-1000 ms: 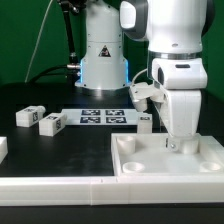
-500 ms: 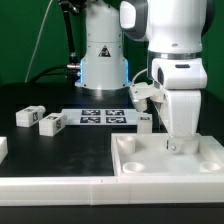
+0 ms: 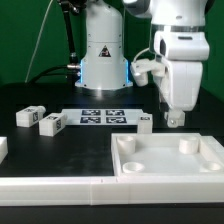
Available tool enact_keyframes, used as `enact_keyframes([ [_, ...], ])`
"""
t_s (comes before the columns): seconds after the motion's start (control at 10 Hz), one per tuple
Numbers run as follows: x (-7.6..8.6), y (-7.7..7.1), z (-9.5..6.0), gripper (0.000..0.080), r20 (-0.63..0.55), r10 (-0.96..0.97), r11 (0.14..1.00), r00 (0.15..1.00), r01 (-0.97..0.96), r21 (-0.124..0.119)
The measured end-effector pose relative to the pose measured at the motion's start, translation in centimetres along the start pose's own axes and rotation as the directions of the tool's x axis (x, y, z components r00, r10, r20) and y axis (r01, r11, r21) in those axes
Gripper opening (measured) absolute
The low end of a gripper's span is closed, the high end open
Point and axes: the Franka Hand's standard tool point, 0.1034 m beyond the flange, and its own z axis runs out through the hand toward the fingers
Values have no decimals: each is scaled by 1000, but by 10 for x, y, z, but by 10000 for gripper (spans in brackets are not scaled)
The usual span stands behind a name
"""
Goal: Assemble one leg
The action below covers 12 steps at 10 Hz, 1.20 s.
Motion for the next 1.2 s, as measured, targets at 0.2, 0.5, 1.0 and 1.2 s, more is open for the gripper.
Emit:
enact_keyframes([
  [0.2, 4, -9, -13, 649, -6, 76, 997, 997, -76, -28],
  [0.5, 4, -10, -12, 649, -12, 258, 966, 966, -258, -23],
  [1.0, 10, -40, 2, 649, -44, 717, 697, 696, -717, 7],
  [1.2, 16, -53, 8, 649, -34, 858, 514, 513, -856, 45],
])
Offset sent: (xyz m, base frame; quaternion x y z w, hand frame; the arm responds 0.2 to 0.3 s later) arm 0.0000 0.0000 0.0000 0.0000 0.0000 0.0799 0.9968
